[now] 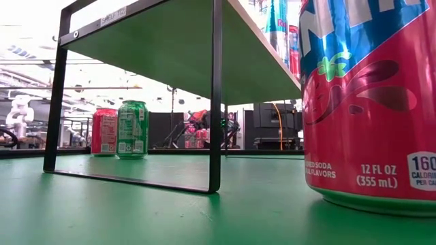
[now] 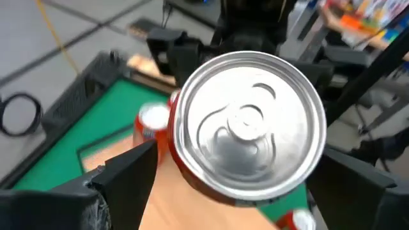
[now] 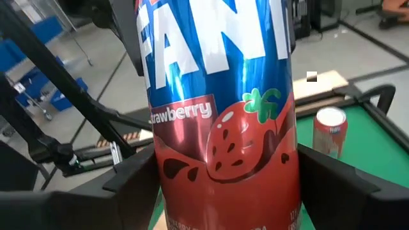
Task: Sort soda cans
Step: Put the red soda can on the shelf and align it with the other red soda cans
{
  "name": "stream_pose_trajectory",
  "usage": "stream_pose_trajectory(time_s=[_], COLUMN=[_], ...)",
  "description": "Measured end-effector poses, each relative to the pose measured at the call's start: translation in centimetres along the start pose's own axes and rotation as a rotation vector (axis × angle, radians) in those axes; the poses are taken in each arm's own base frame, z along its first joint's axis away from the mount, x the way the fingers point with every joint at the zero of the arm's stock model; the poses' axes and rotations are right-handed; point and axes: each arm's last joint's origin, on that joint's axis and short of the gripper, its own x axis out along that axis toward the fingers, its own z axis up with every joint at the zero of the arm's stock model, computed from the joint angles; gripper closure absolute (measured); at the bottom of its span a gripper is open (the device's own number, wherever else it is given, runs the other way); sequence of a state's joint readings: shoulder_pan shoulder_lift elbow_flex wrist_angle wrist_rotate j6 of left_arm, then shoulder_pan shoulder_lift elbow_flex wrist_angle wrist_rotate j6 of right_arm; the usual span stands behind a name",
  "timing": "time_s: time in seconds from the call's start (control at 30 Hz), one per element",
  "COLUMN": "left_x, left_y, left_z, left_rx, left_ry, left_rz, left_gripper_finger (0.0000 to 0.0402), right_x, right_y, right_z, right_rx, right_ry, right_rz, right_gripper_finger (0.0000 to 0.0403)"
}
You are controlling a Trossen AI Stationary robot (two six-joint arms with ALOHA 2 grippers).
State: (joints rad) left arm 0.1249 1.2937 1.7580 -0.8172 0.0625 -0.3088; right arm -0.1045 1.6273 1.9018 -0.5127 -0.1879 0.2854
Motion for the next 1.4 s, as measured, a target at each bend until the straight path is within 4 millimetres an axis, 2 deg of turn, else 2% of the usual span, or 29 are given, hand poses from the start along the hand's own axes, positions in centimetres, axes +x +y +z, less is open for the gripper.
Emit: stream_pose_trajectory(time_s=[0.37,0.5,0.9,1.27,1.4], left_x=[-1.2,-1.3,-1.3,0.6,0.6], left_y=[-0.9,-1.0,-0.6,1.2,1.7], left_z=[2.7,3.2,4.2,5.1,5.2], left_rx=[0.049,0.047,0.046,0.099,0.103], left_ry=[-0.292,-0.353,-0.479,-0.493,-0.487], left_rz=[-0.089,-0.080,0.014,-0.011,-0.018], left_gripper_finger=[0.0042,0.0042,0.0042,0.0043,0.0046], right_x=[-2.1,-2.4,-2.9,-2.9,-3.0], right_y=[0.5,0.5,0.2,0.3,0.3], right_z=[2.6,3.1,3.7,3.9,3.9], right_rx=[-0.029,-0.029,-0.053,-0.060,-0.061], right_ry=[-0.218,-0.283,-0.373,-0.387,-0.389], right_rz=[0.039,-0.017,-0.169,-0.167,-0.172], right_gripper_finger=[0.0103,0.0103,0.0103,0.0103,0.0103])
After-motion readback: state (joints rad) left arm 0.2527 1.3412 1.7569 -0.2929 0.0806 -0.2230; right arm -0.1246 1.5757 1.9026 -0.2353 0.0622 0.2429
